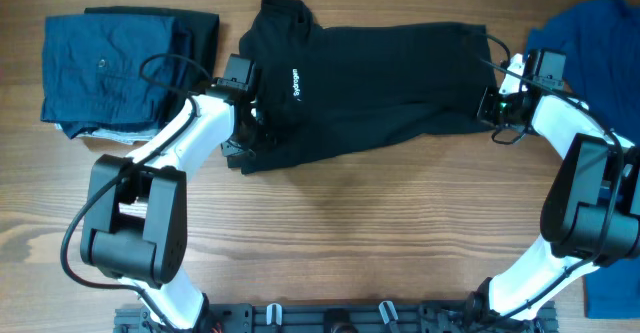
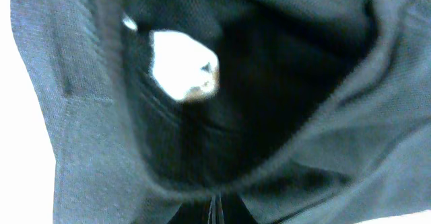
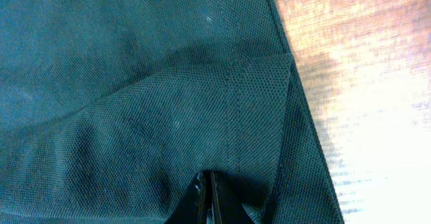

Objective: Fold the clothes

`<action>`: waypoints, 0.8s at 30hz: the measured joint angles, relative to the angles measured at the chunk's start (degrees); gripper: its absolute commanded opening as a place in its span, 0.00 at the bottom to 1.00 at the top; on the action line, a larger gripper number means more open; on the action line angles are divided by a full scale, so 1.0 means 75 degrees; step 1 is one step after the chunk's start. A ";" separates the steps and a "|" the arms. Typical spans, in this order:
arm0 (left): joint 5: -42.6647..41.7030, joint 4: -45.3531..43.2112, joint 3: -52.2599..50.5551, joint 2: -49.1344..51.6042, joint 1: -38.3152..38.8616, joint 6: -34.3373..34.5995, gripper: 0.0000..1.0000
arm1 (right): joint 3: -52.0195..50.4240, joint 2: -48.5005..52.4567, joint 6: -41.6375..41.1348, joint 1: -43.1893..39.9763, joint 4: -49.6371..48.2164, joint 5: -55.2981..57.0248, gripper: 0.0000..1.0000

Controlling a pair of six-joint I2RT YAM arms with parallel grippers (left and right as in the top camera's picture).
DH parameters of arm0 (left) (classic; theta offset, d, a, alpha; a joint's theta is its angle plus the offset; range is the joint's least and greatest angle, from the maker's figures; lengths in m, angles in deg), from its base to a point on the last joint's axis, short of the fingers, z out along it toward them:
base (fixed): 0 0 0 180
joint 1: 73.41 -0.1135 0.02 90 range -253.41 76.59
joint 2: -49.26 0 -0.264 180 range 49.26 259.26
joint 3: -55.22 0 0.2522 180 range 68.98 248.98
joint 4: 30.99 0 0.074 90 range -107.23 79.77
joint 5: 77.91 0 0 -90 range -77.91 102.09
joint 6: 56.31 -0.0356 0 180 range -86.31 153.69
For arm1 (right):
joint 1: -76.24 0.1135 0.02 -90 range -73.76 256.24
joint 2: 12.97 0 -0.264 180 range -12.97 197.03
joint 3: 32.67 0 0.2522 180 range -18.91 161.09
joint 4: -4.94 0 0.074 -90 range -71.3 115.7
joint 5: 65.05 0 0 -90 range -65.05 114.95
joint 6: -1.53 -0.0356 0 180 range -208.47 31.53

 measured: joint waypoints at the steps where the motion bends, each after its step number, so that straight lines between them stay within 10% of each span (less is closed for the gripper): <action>1: 0.0111 -0.0175 -0.0114 0.0006 0.0000 0.0000 0.04 | 0.0026 0.0000 -0.0061 0.0000 0.0114 0.0023 0.05; 24: 0.2585 -0.0973 -0.0667 -0.0044 0.0050 -0.0015 0.04 | 0.0487 -0.0125 -0.1693 0.0087 0.3150 0.1072 0.04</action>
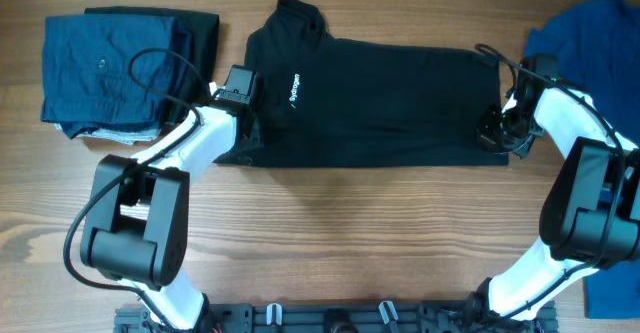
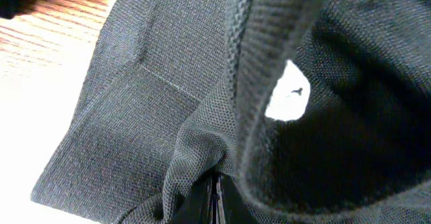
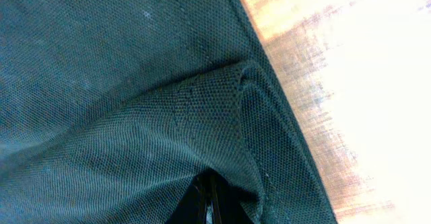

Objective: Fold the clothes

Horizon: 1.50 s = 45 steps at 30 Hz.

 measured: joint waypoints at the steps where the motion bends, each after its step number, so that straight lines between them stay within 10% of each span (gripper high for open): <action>1: 0.0003 0.0032 0.0017 0.0000 0.0000 0.0000 0.04 | 0.0047 0.0003 0.0000 0.0000 0.0169 0.0041 0.04; 16: -0.1215 0.0117 0.0711 -0.1134 -0.0245 -0.0026 0.18 | 0.1373 -0.0819 0.1192 0.0003 0.2614 -0.1209 0.14; 20: -0.1338 0.0108 0.0714 -0.1125 -0.0245 -0.0047 0.48 | 0.1145 -0.0819 0.1533 0.0341 0.2544 -0.1207 0.16; 25: -0.1393 0.0044 0.0714 -0.1125 -0.0245 -0.0041 0.62 | 0.0618 -0.0819 0.1740 0.0991 0.1903 -0.0641 0.16; 28: -0.1416 0.0044 0.0711 -0.1125 -0.0245 -0.0023 0.62 | 0.0277 -0.0819 0.2092 0.1309 0.1381 -0.0460 0.48; 39: -0.1416 0.0026 0.0714 -0.1125 -0.0245 -0.0035 0.92 | 0.0169 -0.0819 0.3212 0.1553 0.0233 -0.0248 0.27; 45: -0.1416 0.0044 0.0714 -0.1125 -0.0245 -0.0026 0.97 | 0.0064 -0.0819 0.3984 0.1556 0.0335 -0.0242 0.42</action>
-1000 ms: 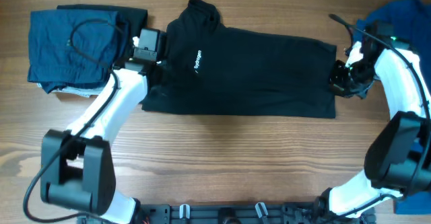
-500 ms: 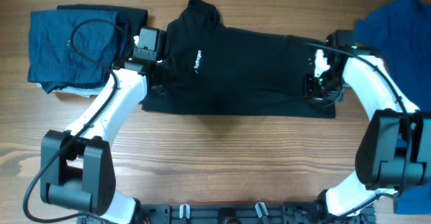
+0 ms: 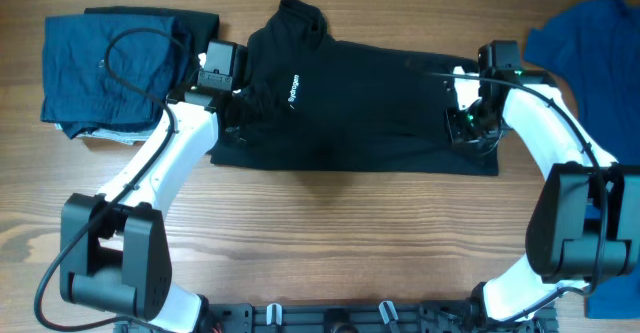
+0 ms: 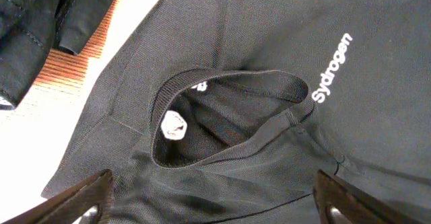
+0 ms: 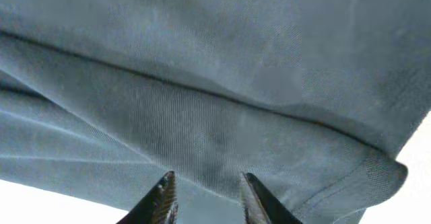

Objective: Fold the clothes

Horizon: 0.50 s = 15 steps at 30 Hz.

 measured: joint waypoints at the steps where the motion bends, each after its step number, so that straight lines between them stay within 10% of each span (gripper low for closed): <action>1: 0.0000 0.0000 0.0000 0.0000 0.0000 0.0000 0.97 | -0.0058 0.0000 0.0035 -0.0003 -0.0003 0.0006 0.45; 10: 0.0000 0.0006 0.0000 0.0000 0.0000 0.0000 0.98 | -0.0670 0.0003 0.0437 0.0000 -0.0682 0.0082 0.49; 15: 0.0000 0.0000 0.0000 0.0000 0.0000 0.0003 0.98 | -0.0781 0.0003 0.0592 0.0000 -0.1276 0.0262 0.30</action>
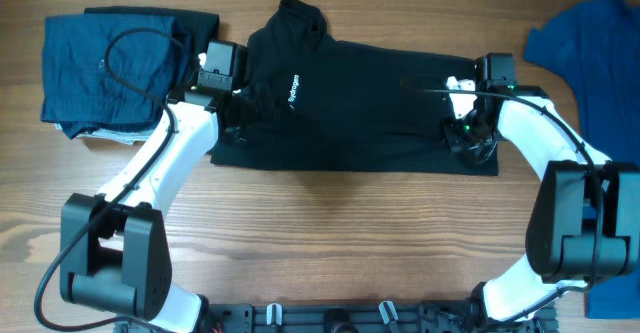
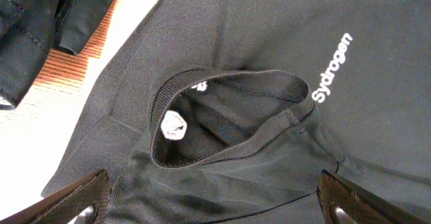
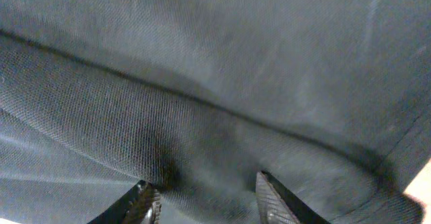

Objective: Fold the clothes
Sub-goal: 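Hold both shirt edges with both grippers, adjusting the right grip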

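Observation:
A black shirt [image 1: 360, 98] lies folded in a long band across the middle of the table, collar end to the left. In the left wrist view its collar [image 2: 229, 123] gapes around a white tag, beside white lettering [image 2: 332, 68]. My left gripper [image 1: 232, 108] hovers over the collar end, open wide [image 2: 215, 207] with nothing between the fingers [image 2: 84, 197]. My right gripper [image 1: 467, 133] is over the hem end near the lower right corner. It is open [image 3: 209, 204], close above the cloth, fingertips [image 3: 273, 200] apart.
A stack of folded blue clothes [image 1: 110, 63] sits at the back left, its dark edge [image 2: 40, 22] close to my left arm. A loose blue garment [image 1: 590, 43] lies at the far right. Bare wooden table [image 1: 330, 243] runs along the front.
My right gripper has come closer to the cloth and its fingers stand a little wider apart. The left gripper and the shirt have not moved.
First both grippers were shut on the ends of the rumpled shirt. Then the shirt lay as a straight band with both still shut at its front corners. Later both were open and over the shirt, where they remain.

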`<action>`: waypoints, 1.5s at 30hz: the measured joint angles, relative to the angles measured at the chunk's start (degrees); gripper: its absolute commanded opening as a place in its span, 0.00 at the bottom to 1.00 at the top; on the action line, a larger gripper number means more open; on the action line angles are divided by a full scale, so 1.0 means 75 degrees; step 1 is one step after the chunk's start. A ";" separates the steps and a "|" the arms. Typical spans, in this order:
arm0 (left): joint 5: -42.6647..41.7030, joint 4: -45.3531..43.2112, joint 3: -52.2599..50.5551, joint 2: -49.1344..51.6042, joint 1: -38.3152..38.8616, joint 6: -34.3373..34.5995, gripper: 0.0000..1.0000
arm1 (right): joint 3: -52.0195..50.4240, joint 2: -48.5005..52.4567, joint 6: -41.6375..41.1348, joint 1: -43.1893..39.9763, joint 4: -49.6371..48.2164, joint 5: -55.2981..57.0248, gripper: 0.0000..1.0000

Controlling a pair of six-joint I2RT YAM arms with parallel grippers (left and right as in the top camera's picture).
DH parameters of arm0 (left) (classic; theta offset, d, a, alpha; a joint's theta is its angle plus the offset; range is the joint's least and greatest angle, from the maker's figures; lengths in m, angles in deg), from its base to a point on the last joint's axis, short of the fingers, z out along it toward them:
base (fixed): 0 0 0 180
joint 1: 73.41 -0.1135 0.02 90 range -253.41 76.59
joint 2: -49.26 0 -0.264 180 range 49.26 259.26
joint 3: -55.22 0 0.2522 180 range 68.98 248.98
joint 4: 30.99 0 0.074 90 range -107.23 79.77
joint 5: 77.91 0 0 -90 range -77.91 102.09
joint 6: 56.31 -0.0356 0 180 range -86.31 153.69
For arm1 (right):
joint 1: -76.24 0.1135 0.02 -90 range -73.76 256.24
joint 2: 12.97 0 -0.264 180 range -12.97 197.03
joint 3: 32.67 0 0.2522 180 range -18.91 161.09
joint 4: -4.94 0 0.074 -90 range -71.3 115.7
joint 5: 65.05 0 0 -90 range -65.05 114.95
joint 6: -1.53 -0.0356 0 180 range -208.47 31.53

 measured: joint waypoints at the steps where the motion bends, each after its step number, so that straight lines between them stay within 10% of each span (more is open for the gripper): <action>1: 0.0000 0.0000 0.0000 0.0000 0.0000 -0.0003 0.98 | -0.0003 -0.0003 0.0023 0.0000 -0.0064 0.0052 0.21; 11: 0.0000 -0.0006 0.0000 0.0000 0.0000 -0.0003 0.98 | 0.0000 0.0000 0.0058 0.0000 -0.0452 0.0420 0.09; 28: 0.0000 -0.0015 0.0000 0.0000 0.0000 -0.0003 0.98 | 0.0000 0.0157 0.0321 0.0000 -0.2704 0.0595 0.31; 45: 0.0000 -0.0017 0.0000 0.0000 0.0000 -0.0003 0.98 | 0.0405 -0.0326 -0.0178 0.0000 -0.0099 0.0137 0.40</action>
